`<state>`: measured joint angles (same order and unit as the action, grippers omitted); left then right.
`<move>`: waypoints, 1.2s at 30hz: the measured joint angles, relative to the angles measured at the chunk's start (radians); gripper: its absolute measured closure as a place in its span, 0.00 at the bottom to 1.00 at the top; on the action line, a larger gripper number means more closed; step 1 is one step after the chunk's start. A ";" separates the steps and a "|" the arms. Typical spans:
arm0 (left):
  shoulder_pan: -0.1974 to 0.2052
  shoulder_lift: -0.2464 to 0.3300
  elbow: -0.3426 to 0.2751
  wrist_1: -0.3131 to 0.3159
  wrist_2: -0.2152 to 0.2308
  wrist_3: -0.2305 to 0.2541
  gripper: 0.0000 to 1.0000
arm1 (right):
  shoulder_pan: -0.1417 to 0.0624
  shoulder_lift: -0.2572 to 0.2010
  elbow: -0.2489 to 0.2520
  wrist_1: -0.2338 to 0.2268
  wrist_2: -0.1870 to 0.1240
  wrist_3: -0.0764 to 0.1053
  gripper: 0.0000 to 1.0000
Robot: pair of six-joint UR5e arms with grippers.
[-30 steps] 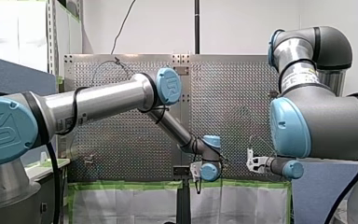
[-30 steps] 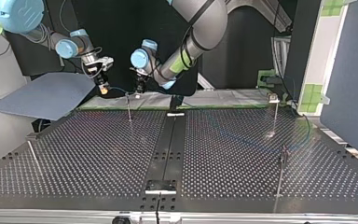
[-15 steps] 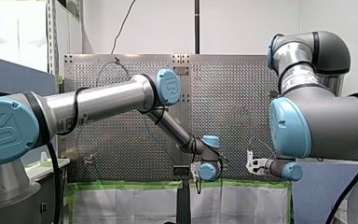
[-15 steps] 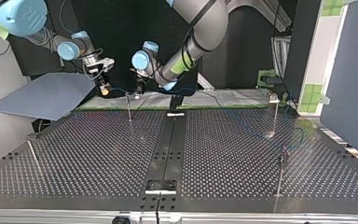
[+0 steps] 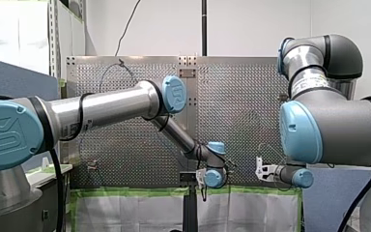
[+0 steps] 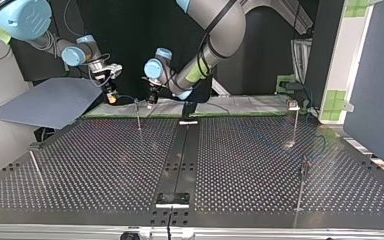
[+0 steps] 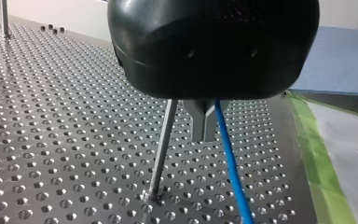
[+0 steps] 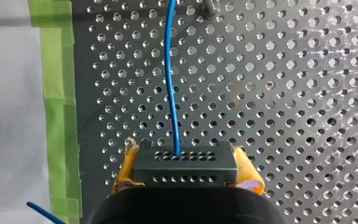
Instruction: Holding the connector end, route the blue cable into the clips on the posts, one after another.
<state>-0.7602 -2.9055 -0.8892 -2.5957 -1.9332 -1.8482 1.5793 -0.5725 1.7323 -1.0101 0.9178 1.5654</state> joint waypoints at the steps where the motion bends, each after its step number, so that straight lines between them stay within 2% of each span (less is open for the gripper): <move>1: 0.002 0.000 0.002 0.000 0.004 0.000 1.00 | 0.000 0.000 -0.004 0.001 0.000 0.001 1.00; 13: 0.010 -0.003 0.030 0.002 0.057 -0.012 1.00 | 0.003 0.001 -0.051 0.015 0.011 0.013 1.00; 25: 0.023 -0.049 0.128 -0.049 0.042 -0.026 1.00 | 0.001 0.002 -0.094 0.022 0.032 0.029 1.00; 36: 0.045 -0.049 0.163 -0.051 0.040 -0.025 1.00 | 0.003 0.007 -0.128 0.023 0.048 0.038 1.00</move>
<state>-0.7157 -2.9550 -0.7259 -2.6464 -1.8934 -1.8733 1.5820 -0.5652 1.6039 -0.9869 0.9662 1.6036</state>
